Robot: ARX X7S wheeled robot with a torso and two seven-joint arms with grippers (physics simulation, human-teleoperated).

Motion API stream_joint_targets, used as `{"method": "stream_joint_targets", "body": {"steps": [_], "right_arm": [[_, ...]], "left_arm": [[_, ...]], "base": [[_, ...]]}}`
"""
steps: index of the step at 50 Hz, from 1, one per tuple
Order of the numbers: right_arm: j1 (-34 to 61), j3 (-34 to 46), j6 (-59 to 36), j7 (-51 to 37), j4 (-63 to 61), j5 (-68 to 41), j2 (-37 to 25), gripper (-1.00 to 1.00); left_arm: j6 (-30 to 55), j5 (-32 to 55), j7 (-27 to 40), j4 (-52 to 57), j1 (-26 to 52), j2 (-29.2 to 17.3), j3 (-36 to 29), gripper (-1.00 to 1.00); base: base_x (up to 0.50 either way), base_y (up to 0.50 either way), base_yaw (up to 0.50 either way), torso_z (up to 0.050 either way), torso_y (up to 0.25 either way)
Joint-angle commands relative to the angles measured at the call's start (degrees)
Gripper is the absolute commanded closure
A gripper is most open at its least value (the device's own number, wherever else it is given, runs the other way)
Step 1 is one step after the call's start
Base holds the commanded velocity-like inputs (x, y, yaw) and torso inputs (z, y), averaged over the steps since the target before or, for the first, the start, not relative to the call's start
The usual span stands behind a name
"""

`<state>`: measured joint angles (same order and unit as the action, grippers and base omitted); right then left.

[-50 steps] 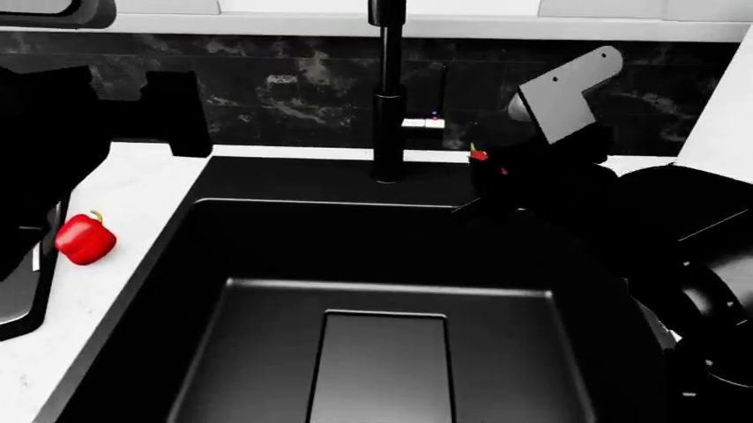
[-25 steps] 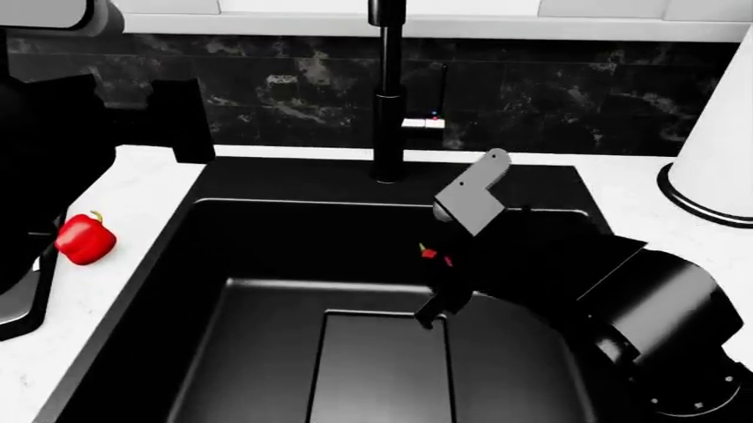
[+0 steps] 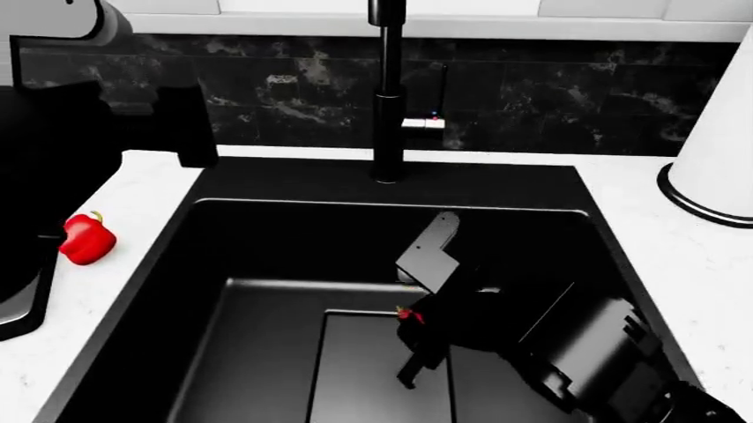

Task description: Pick up the fruits and vegetables and place them in the sink. Turn on the sink faucet to wash them. Then turn the sink off and put them in the tray.

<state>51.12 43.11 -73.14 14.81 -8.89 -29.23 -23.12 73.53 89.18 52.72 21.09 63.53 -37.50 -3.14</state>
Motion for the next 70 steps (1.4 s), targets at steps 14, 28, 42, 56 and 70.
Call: {"method": "stream_joint_targets", "body": {"steps": [14, 28, 42, 56, 70], "right_arm": [[0.5, 0.4, 0.8, 0.8, 0.5, -0.5, -0.2, -1.0], [2.3, -12.5, -2.3, -1.4, -5.4, -4.3, -5.8, -1.0], [2.6, -17.8, -2.5, -2.9, -4.9, -4.9, -8.0, -1.0], [2.4, -18.6, -3.2, -3.6, -5.6, -5.8, -7.5, -1.0], [1.8, -18.8, -2.5, -3.8, -5.3, -6.1, -7.8, -1.0]], "left_arm": [[-1.5, -1.5, -1.3, 0.5, -2.1, -0.7, -0.7, -1.0], [-3.7, -7.8, 0.3, 1.2, -7.7, -1.3, -1.7, -1.0], [-2.9, -14.9, 14.0, 1.1, -8.3, 3.2, -6.0, -1.0], [-5.1, -21.8, 25.4, -4.9, -3.6, 13.6, -9.6, -1.0], [-7.5, -27.9, 29.8, -15.7, -1.9, 18.8, -11.0, -1.0]], "base": [[0.0, 0.0, 0.0, 0.0, 0.0], [0.0, 0.0, 0.0, 0.0, 0.0], [0.0, 0.0, 0.0, 0.0, 0.0], [0.0, 0.0, 0.0, 0.0, 0.0], [0.0, 0.0, 0.0, 0.0, 0.0]]}}
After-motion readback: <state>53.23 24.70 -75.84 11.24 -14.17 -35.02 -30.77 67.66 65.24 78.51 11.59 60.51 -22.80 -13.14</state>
